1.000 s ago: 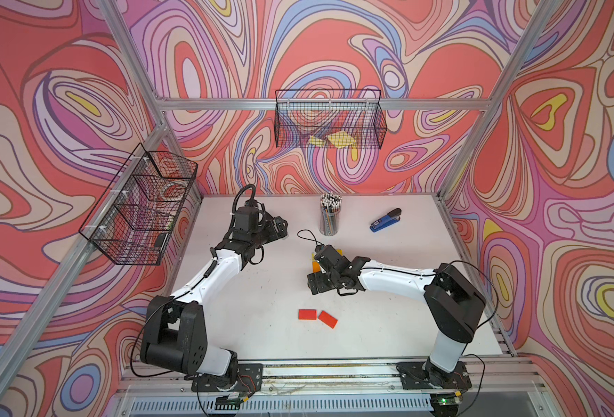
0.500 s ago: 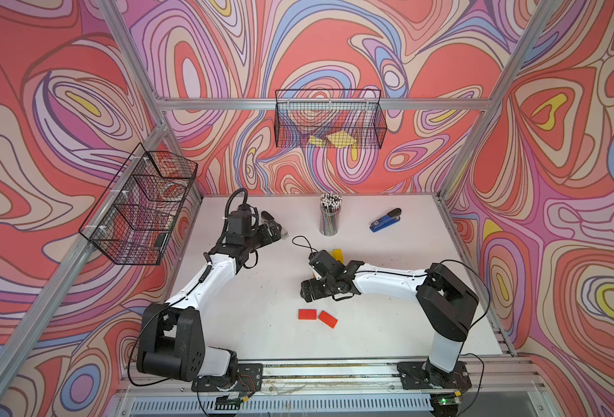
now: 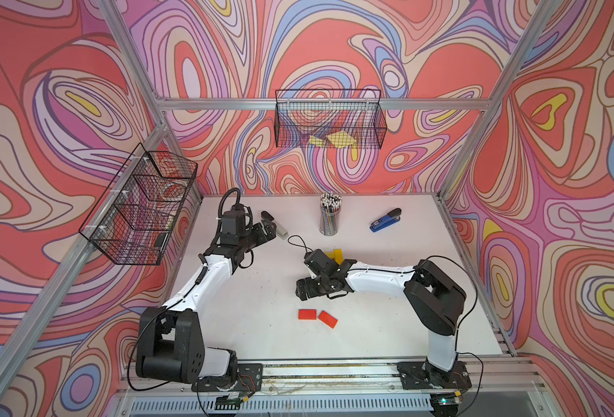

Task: Assemble the letter p with building blocks
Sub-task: Adjust the building block at the center of the board.

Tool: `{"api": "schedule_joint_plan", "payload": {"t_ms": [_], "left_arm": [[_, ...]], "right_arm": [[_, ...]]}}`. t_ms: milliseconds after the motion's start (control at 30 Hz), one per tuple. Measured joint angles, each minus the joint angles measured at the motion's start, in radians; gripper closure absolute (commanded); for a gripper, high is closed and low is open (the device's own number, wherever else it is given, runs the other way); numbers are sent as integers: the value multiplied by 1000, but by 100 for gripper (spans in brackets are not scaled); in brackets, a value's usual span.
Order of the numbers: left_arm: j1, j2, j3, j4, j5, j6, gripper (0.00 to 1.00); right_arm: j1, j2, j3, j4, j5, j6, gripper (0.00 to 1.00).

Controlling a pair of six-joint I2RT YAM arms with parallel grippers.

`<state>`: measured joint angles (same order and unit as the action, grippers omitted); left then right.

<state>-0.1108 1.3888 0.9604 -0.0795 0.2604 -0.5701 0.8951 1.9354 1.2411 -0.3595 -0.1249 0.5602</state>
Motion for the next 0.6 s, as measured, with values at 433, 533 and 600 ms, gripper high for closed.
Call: {"api": "schedule_joint_plan", "payload": {"t_ms": [433, 533, 600], "left_arm": [[2, 0, 0, 0, 5, -2, 7], [2, 0, 0, 0, 7, -2, 7], [2, 0, -1, 0, 9, -2, 7]], "right_arm": [[-30, 22, 30, -11, 28, -1, 10], [-31, 29, 40, -13, 28, -3, 10], [-31, 30, 40, -12, 27, -8, 10]]}}
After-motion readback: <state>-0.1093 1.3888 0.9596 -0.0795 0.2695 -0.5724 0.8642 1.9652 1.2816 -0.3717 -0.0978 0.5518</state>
